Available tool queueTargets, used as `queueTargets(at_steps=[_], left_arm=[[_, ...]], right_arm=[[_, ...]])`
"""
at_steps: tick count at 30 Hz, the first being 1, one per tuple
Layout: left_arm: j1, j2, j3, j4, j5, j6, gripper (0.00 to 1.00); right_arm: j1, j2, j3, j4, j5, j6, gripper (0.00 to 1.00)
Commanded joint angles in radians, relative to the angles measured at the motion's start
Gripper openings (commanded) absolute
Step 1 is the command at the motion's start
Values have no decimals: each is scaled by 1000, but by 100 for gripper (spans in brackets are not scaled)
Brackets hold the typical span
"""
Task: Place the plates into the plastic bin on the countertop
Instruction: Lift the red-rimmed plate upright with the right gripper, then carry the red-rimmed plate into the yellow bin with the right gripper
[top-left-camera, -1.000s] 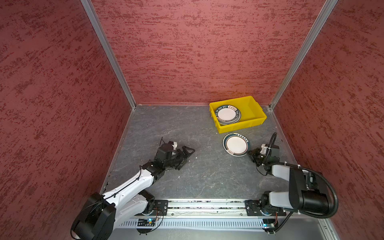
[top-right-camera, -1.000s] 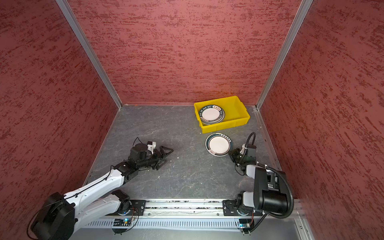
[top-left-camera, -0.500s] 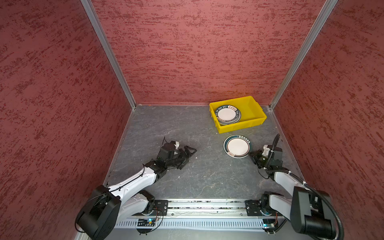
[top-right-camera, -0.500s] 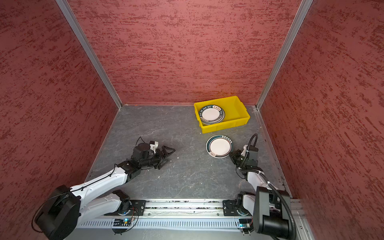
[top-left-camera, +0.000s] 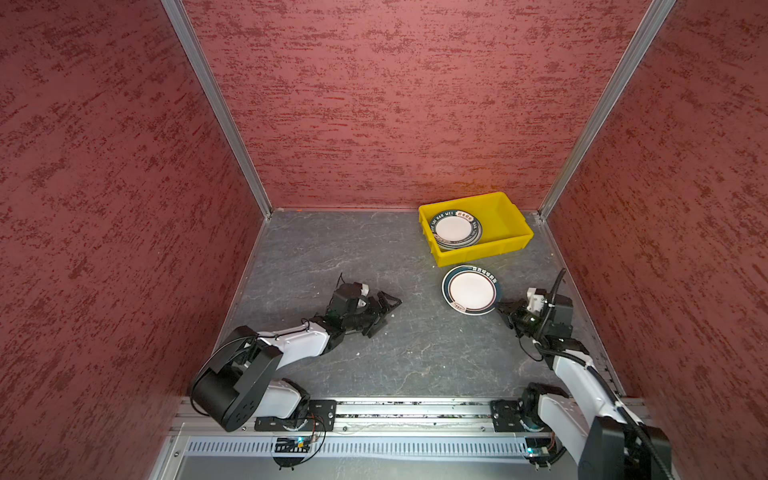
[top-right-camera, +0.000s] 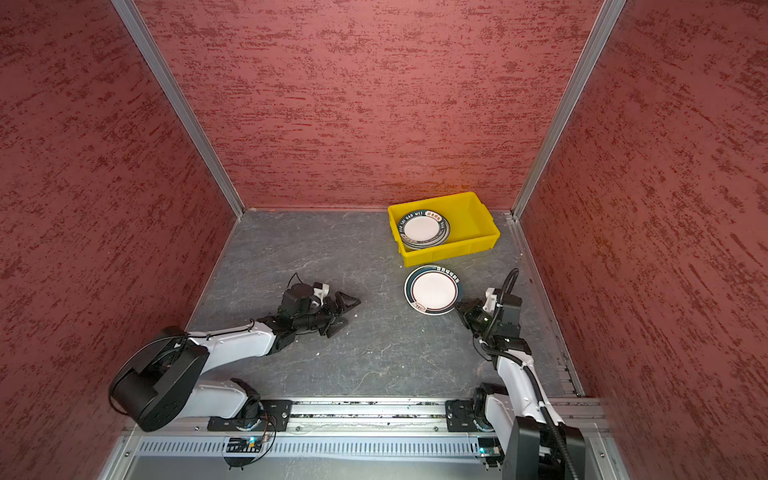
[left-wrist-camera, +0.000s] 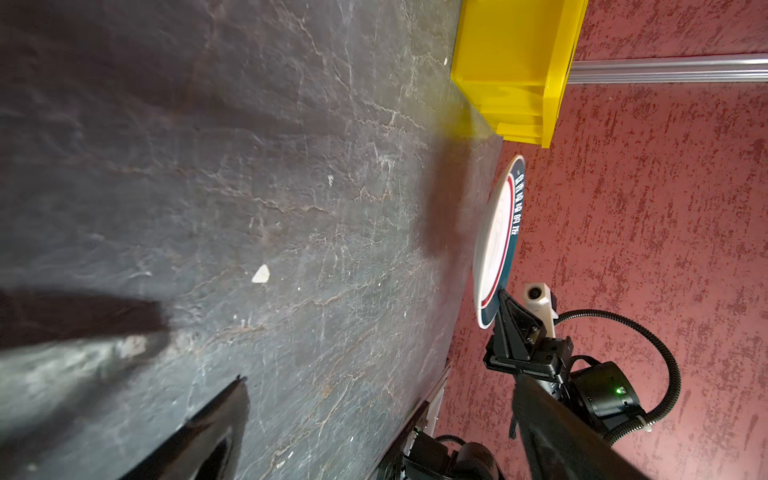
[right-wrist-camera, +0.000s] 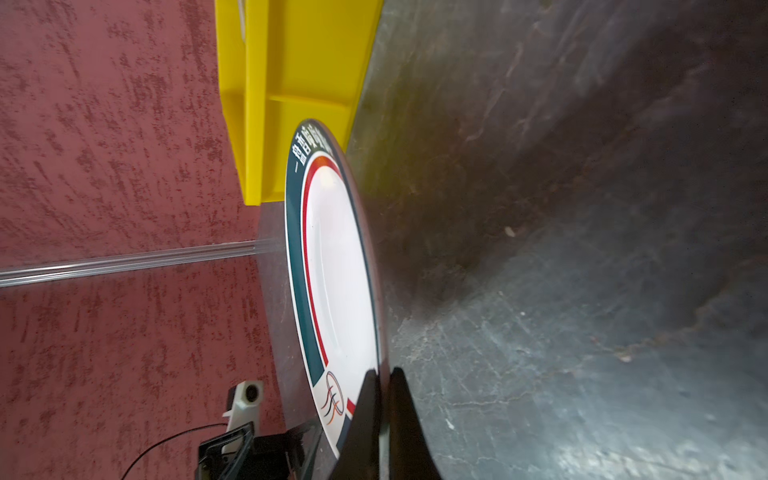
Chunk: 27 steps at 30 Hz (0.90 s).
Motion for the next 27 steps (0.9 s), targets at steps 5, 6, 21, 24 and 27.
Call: queueTargets(at_steps=[5, 6, 21, 24, 27], left_arm=[[-6, 67, 10, 197, 64, -16, 99], [-6, 75, 18, 216, 80, -15, 99], [-9, 48, 75, 222, 119, 76, 100], [-10, 4, 39, 227, 84, 97, 99], [-9, -67, 14, 200, 53, 127, 99]], right_arm=[[-4, -19, 172, 11, -83, 43, 0], [-4, -13, 188, 14, -86, 47, 0], [-4, 161, 393, 103, -59, 80, 0], [-4, 223, 426, 125, -55, 76, 0], [-4, 289, 471, 125, -49, 35, 0]])
